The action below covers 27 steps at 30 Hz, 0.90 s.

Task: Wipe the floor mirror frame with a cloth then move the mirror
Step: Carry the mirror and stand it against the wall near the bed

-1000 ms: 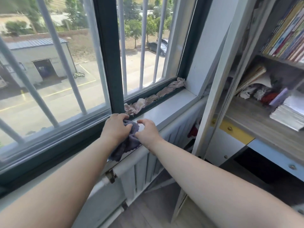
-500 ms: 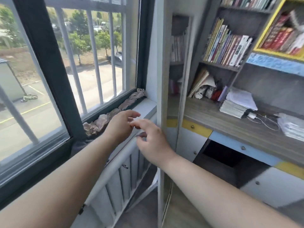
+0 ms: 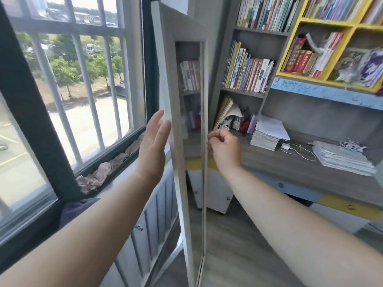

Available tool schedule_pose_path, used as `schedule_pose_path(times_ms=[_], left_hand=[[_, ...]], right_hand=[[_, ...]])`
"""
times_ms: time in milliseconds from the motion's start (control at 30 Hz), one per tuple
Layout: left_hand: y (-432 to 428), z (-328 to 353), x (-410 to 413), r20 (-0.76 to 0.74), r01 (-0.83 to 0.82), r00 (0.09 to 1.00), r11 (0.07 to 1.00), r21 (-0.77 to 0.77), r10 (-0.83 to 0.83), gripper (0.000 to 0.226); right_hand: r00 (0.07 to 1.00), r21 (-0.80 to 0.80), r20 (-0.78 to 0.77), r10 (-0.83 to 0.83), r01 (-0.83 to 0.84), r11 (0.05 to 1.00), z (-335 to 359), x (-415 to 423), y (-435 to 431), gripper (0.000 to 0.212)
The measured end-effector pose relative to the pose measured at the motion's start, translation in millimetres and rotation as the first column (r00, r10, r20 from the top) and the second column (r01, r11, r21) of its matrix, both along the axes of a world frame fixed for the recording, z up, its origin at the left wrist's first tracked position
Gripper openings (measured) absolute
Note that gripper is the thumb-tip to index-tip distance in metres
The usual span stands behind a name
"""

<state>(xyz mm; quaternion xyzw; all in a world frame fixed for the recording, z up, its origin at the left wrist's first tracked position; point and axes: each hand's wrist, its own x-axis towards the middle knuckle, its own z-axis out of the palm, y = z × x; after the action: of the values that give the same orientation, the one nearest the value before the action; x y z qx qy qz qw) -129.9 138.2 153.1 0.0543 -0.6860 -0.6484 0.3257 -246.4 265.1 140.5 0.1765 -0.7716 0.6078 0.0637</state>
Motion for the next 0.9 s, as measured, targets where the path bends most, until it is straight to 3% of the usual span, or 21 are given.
schedule_pose_path(times_ms=[100,200,300,600,700,767,900], left_hand=[[6.2,5.1,-1.4,-0.04,0.024,0.999,0.99,-0.136,-0.029,0.055],[7.2,5.5,-8.4,-0.05,-0.035,0.998,0.977,-0.212,0.025,0.054],[2.6,2.3,-16.0,-0.029,-0.01,1.0,0.984,-0.175,0.005,0.062],[15.8,0.2,-33.0,-0.069,-0.055,0.997,0.987,-0.151,0.045,0.025],[24.5,4.6,-40.1,-0.077,-0.059,0.996,0.981,-0.183,0.045,0.027],[27.6,8.6,-46.4,-0.068,-0.063,0.996,0.977,-0.202,0.05,0.028],[35.2,14.0,-60.2,-0.02,-0.032,0.999,0.98,-0.194,0.029,0.054]], right_hand=[[0.999,0.098,0.032,0.004,-0.007,0.995,6.4,-26.9,-9.9,0.014],[0.997,0.119,0.073,-0.011,0.002,0.993,10.3,-45.1,-22.3,0.016],[0.995,0.02,0.104,0.012,-0.014,1.0,12.0,-51.7,-33.2,0.015],[0.992,-0.19,0.053,0.111,-0.1,0.977,20.3,-35.6,-30.7,0.023],[0.992,-0.281,0.026,0.122,-0.11,0.953,32.7,-29.3,-22.4,0.017],[0.991,-0.347,0.028,0.13,-0.113,0.931,40.8,-23.4,-15.1,0.024],[0.985,-0.404,0.036,0.167,-0.139,0.904,54.3,-12.0,-0.3,0.032]])
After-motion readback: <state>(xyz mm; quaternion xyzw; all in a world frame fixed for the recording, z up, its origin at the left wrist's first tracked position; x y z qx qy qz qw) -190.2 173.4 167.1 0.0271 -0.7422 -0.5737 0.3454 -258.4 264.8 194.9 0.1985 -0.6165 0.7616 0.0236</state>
